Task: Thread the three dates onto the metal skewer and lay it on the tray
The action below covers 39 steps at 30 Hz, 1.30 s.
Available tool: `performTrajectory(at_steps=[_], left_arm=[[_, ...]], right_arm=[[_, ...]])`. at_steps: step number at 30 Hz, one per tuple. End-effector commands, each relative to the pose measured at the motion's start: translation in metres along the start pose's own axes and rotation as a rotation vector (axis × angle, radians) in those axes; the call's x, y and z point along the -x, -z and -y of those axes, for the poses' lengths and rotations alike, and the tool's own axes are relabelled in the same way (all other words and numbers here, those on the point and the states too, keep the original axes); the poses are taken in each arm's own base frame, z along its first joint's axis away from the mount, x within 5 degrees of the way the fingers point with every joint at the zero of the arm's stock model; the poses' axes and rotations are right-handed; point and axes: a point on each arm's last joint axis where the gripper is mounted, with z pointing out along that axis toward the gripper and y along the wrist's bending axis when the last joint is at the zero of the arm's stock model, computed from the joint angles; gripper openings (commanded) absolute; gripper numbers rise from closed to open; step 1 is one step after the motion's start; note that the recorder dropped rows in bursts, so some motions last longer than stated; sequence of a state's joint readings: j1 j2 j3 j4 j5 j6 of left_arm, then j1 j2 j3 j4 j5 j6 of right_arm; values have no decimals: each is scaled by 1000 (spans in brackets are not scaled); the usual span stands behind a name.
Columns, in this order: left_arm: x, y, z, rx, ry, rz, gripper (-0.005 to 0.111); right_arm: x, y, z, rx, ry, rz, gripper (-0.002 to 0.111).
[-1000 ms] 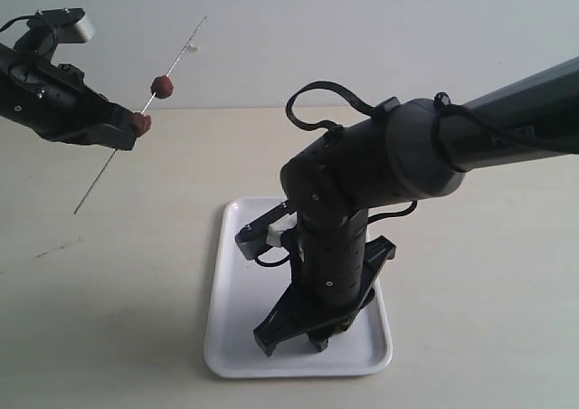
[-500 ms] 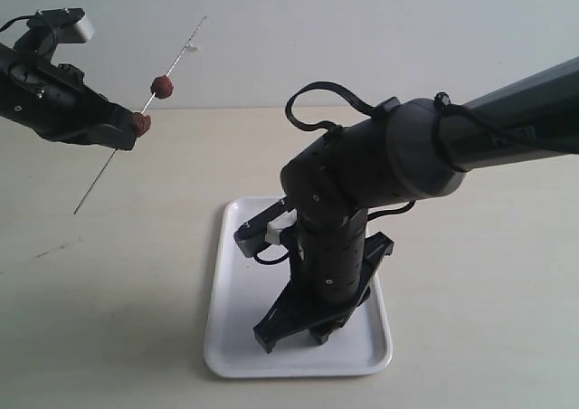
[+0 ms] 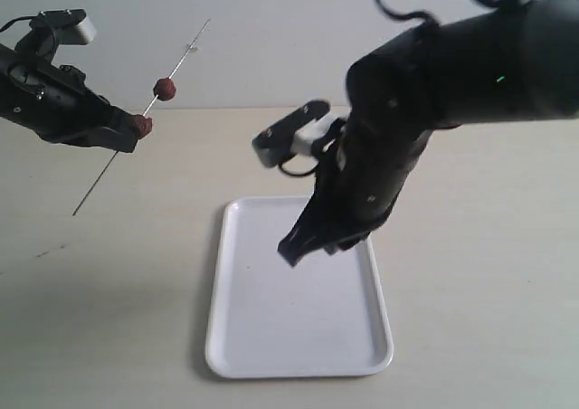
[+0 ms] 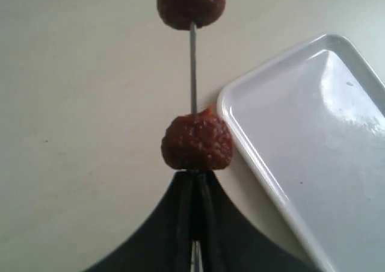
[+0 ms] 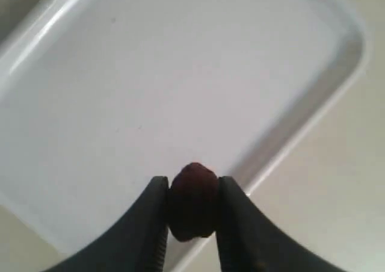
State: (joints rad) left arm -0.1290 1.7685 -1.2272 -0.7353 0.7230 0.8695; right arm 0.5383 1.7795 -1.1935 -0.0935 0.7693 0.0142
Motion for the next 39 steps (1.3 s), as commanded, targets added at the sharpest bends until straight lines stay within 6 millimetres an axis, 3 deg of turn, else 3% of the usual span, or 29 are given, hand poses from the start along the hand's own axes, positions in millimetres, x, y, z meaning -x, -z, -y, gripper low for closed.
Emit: performTrajectory(at_steps=[1,6,11,18,24,28,34,39], left_arm=[[0,5,5,-43,-57,-17,0],[-5,-1,6,-83,-115,-55,0],[-9,-10,3,-97,-139,-80,0],[-11,-14,2,-121,-302,-86,0],[-11,-19,-2,-103,-530,-65,0],[-10,-26,-7,-55,-589,-48,0],[-6,-48,-6,26,-810,-24,0],[1,-65,-8,165,-813,11,0]], right_arm=[[-2,35,37,44,-83,116,27],[-8,41,83,324,-224,243,31],[-10,38,109,551,-280,367,30],[-14,22,143,844,-327,433,30],[-11,-2,186,839,-421,493,30],[-12,-17,206,831,-471,492,30],[-6,-32,215,852,-514,497,30],[-4,-32,216,872,-557,505,30]])
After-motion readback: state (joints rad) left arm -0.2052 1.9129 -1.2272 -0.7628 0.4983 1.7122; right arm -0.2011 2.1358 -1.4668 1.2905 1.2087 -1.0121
